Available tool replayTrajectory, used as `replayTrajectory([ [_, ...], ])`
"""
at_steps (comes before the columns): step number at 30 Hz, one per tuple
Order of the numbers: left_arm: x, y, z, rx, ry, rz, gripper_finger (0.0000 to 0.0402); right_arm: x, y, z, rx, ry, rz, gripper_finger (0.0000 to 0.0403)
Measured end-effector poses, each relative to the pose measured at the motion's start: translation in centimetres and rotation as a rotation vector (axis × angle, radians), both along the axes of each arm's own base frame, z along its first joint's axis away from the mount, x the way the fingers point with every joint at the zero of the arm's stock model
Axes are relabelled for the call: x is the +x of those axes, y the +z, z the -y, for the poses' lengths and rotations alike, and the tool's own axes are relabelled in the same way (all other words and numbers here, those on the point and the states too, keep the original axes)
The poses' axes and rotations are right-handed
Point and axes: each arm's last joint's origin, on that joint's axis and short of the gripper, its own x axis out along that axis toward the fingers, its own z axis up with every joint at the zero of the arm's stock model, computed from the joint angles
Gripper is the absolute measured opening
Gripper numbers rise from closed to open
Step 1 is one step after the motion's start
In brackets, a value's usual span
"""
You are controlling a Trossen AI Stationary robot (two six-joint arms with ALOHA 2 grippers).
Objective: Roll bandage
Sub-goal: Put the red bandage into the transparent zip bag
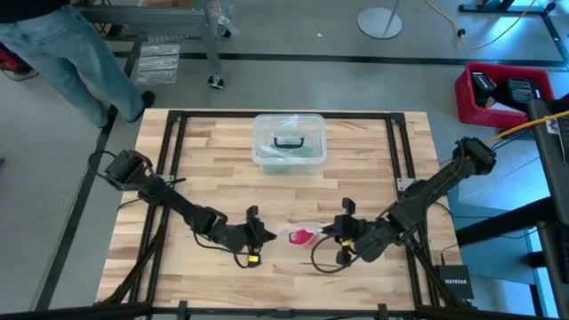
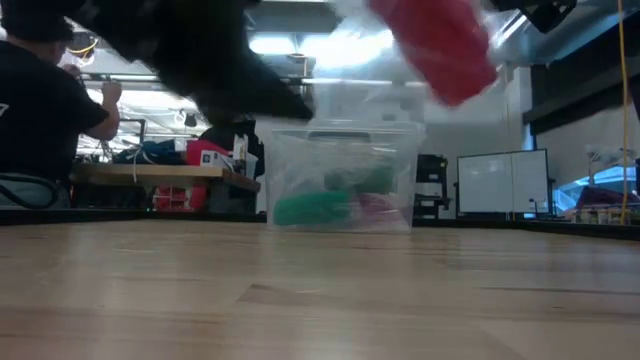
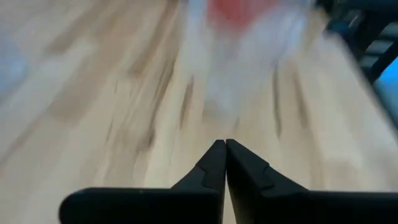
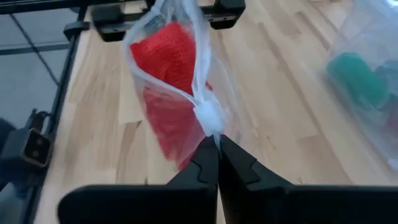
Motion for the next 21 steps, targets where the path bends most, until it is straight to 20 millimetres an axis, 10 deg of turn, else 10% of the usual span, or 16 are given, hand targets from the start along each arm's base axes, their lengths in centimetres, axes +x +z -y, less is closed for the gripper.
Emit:
replayTrajectory([
  [13, -0.9, -0.8, 0.7, -0.075, 0.043, -0.076, 0.0023, -0.2, -0.1, -0.1, 0.03, 0.053, -0.047, 0.0],
  [21, -0.4, 0.3, 1.2, -0.113, -0.007, 0.029, 0.0121, -0.3, -0.2, 0.0, 0.021, 0.052, -0.058, 0.0],
])
